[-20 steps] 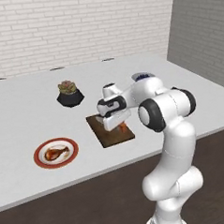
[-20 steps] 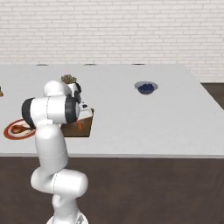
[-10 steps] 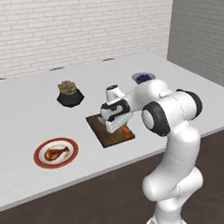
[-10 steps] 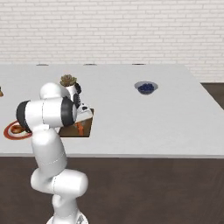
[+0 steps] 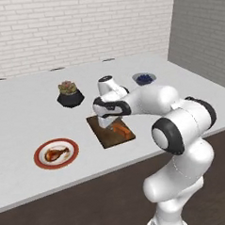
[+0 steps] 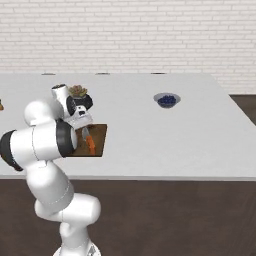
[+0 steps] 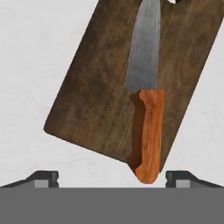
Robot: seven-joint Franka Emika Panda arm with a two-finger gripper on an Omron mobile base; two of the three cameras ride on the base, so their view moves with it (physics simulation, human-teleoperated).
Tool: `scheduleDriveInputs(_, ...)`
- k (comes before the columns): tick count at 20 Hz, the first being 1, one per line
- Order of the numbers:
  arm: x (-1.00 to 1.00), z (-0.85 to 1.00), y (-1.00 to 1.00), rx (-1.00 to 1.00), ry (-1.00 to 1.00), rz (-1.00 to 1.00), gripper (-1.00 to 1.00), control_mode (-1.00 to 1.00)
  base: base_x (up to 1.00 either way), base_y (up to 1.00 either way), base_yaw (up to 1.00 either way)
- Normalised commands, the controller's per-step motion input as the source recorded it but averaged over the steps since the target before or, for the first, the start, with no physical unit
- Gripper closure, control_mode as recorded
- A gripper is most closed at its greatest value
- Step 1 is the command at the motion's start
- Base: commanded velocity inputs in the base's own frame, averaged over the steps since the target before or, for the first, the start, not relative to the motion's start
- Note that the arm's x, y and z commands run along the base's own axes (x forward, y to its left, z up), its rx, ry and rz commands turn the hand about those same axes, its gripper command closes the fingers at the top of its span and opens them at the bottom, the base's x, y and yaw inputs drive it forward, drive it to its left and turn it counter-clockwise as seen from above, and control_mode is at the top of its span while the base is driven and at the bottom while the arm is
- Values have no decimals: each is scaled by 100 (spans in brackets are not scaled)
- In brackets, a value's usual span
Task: Pick up the knife from the drawer and place it on the cutting board. Then place the meat from the plate to the cutting board.
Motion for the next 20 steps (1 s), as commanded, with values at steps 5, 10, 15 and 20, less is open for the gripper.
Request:
scheduleDriveInputs(5, -43, 14, 100, 8, 7, 26, -100, -100, 0, 0, 0)
scheduleDriveInputs(10, -15, -2, 99, 11, 7, 51, -100, -100, 0, 0, 0)
scheduleDriveInputs(15, 0, -5, 73, 14, 4, 69, -100, -100, 0, 0, 0)
scheduleDriveInputs(20, 0, -39, 65, 3, 0, 45, -100, -100, 0, 0, 0)
